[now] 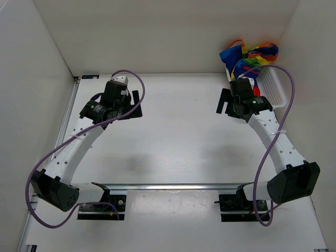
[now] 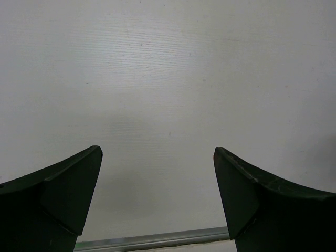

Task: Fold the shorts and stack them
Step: Grab the shorts from the pile

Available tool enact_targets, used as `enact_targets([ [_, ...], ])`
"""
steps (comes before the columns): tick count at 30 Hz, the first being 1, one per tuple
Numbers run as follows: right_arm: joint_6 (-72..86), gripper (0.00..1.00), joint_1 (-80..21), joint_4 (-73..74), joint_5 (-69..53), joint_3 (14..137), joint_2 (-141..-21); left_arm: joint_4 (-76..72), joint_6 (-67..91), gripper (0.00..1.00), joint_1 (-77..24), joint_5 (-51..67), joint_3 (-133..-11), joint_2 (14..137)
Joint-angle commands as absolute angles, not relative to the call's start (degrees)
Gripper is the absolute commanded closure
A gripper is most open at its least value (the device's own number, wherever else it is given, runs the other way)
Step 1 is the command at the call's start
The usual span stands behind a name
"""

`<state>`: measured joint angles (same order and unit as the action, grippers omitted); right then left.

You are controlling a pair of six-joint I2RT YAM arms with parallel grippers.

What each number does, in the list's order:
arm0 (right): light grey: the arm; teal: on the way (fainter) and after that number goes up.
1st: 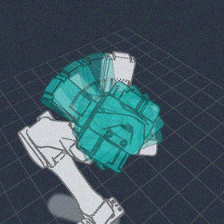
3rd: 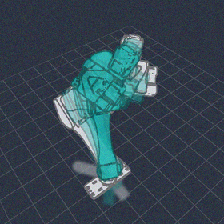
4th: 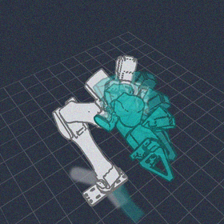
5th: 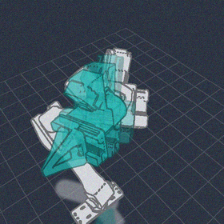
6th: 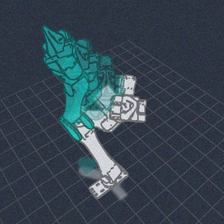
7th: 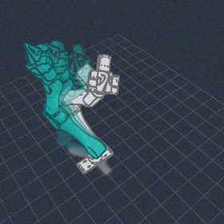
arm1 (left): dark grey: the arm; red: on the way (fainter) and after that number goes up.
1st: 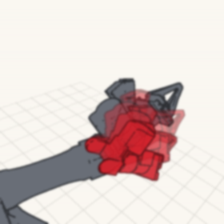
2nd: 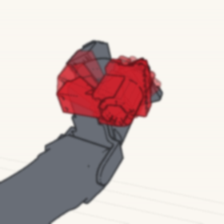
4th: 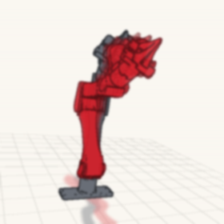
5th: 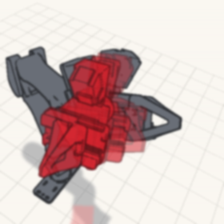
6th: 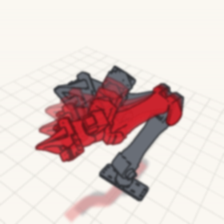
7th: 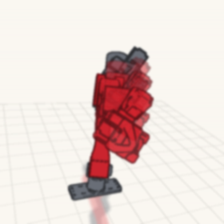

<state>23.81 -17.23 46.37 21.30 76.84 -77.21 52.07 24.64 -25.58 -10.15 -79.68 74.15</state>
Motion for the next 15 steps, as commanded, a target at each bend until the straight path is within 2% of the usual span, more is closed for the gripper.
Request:
enact_targets([
  [1, 23.99, 0.0, -17.05, 46.85, 21.7, 78.4, -75.5, 52.91, 25.84, 0.01, -25.22, -11.78, -81.91, 72.42],
  [9, 26.89, 0.0, -17.05, 47.37, 27.68, 76.55, -74.97, 53.44, 24.7, 0.01, -25.22, -10.28, -81.91, 73.47],
  [15, 27.51, 0.0, -10.66, 46.76, 30.16, 78.83, -78.38, 52.92, 24.7, 0.01, -25.22, -8.09, -82.44, 75.41],
])
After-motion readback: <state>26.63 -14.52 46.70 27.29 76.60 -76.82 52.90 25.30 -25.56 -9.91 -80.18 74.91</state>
